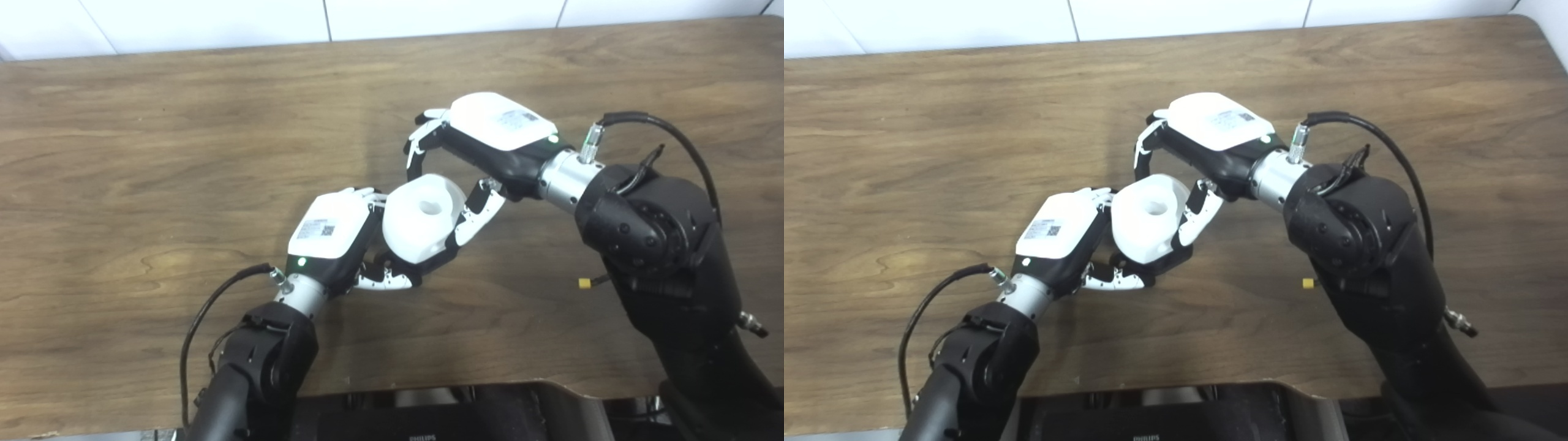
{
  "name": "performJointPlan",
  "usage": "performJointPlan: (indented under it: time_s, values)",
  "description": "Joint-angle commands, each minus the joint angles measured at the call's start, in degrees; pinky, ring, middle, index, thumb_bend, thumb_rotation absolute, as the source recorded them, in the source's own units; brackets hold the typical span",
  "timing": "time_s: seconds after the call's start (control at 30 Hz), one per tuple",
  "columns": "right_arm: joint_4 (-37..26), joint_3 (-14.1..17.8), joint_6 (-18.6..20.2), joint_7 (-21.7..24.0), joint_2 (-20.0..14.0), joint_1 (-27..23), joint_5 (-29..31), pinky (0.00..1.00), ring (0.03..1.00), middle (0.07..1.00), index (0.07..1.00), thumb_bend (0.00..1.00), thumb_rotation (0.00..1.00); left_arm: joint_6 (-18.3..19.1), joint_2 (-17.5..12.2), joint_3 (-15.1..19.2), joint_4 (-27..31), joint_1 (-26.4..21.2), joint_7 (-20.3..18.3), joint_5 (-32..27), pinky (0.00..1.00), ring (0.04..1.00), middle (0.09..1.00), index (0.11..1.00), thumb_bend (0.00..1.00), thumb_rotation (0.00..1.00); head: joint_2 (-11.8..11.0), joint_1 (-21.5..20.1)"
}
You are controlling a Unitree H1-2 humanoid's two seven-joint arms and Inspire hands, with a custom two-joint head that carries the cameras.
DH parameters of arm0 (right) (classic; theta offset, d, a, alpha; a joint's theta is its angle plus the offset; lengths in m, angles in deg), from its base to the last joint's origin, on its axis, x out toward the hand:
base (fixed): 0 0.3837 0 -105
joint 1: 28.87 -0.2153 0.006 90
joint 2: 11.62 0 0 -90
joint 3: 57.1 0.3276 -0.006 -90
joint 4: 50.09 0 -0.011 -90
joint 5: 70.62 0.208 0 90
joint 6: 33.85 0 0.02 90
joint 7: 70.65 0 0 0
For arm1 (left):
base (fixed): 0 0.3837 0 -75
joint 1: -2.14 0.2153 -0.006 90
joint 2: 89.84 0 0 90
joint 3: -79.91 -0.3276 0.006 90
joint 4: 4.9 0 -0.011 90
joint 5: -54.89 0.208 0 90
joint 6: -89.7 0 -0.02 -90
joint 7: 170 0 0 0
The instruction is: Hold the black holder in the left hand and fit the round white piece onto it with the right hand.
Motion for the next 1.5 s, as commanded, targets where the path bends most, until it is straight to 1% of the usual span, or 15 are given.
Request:
performJointPlan:
  time_s: [0.0,0.27,0.43,0.57,0.83,0.97,1.47]
  values:
    - [-1.84,-0.33,-0.60,1.11,0.02,-0.48,0.14,0.82,0.922,0.794,0.482,0.53,0.15,0.00,0.36,-0.70,-0.36,-0.07,-1.75,0.29,0.90,0.870,0.797,0.488,0.52,0.06,0.01,-0.03]
    - [-2.46,-0.17,-0.80,2.93,-0.77,-1.15,-0.41,0.83,0.924,0.794,0.482,0.53,0.15,0.04,0.24,-0.58,-0.20,-0.17,-2.14,0.41,0.91,0.874,0.800,0.488,0.52,0.06,0.10,-0.32]
    - [-2.58,-0.07,-1.26,2.75,-0.74,-0.85,-0.48,0.83,0.919,0.789,0.482,0.53,0.15,0.02,0.21,-0.48,-0.22,-0.08,-2.05,0.13,0.90,0.872,0.801,0.488,0.52,0.06,0.09,-0.36]
    - [-2.77,-0.58,-1.80,2.78,-0.69,-0.29,-1.30,0.83,0.920,0.789,0.482,0.53,0.15,0.15,0.14,-0.51,0.08,-0.08,-2.53,0.43,0.90,0.870,0.800,0.488,0.52,0.06,-0.11,-0.56]
    - [-2.70,-1.40,-3.52,1.76,0.32,2.27,-3.16,0.87,0.926,0.790,0.482,0.52,0.15,0.05,0.27,-0.40,0.03,0.09,-2.16,0.20,0.91,0.871,0.796,0.488,0.52,0.06,-0.11,-0.56]
    - [-2.59,-1.56,-3.91,1.90,0.94,2.39,-4.46,0.88,0.928,0.795,0.483,0.52,0.15,0.01,0.27,-0.46,0.11,0.09,-2.21,0.29,0.91,0.871,0.793,0.488,0.52,0.06,-0.11,-0.69]
    - [-2.11,-1.08,-7.53,-0.39,3.17,4.01,-6.44,0.89,0.924,0.795,0.482,0.52,0.15,0.22,0.68,-0.67,0.15,0.13,-2.34,0.62,0.91,0.874,0.799,0.488,0.52,0.06,-0.73,-0.82]
